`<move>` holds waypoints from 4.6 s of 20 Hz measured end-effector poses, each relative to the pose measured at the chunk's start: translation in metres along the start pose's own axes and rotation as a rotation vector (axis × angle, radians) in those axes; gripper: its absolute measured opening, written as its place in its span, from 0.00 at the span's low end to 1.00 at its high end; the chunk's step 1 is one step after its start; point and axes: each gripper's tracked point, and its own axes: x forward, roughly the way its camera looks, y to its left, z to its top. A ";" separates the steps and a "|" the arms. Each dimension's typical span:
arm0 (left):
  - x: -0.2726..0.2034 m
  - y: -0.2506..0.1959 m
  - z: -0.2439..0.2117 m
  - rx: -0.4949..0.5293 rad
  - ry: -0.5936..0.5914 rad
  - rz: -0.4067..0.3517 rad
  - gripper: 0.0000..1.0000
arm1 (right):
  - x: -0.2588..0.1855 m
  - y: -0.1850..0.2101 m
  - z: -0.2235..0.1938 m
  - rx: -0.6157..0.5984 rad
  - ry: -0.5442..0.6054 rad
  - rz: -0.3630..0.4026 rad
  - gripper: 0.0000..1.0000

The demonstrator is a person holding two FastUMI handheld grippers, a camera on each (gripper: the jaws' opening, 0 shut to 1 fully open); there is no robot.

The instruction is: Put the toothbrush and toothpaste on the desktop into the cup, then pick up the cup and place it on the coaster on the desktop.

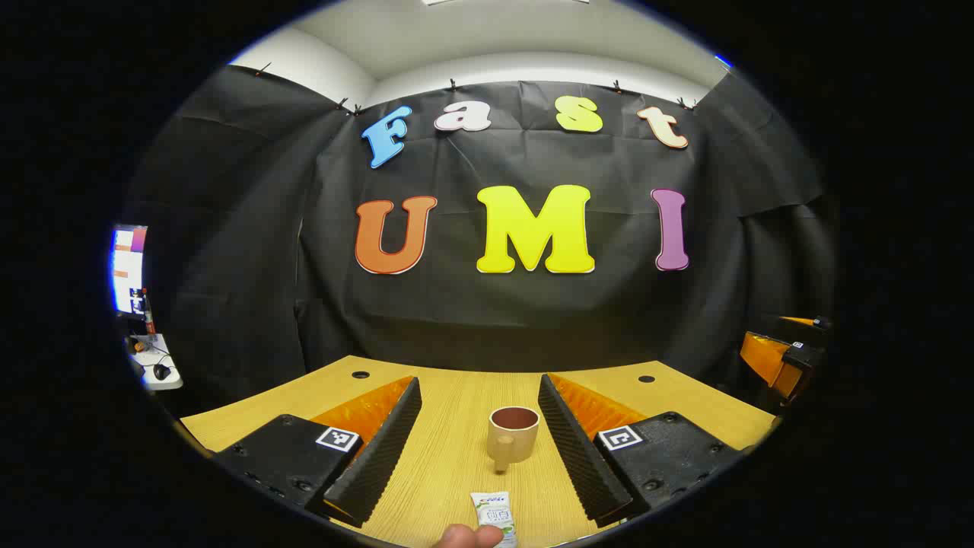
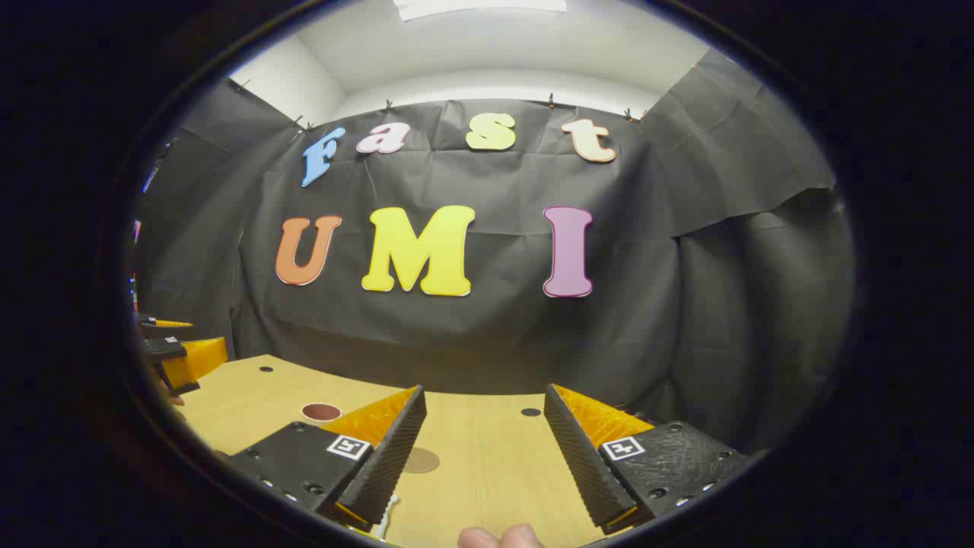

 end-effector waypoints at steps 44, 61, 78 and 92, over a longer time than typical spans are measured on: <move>-0.074 -0.028 -0.226 -0.004 0.766 -0.069 0.97 | -0.019 0.010 -0.109 0.028 0.235 0.055 0.95; -0.051 -0.023 -0.222 -0.015 0.834 -0.011 0.64 | -0.014 0.018 -0.126 0.073 0.286 0.070 0.96; 0.059 -0.019 -0.019 -0.077 0.439 -0.054 0.45 | -0.016 0.047 -0.139 0.061 0.309 0.091 0.95; 0.088 0.019 0.056 -0.109 0.214 -0.081 0.45 | -0.022 0.112 -0.242 0.043 0.718 0.064 0.93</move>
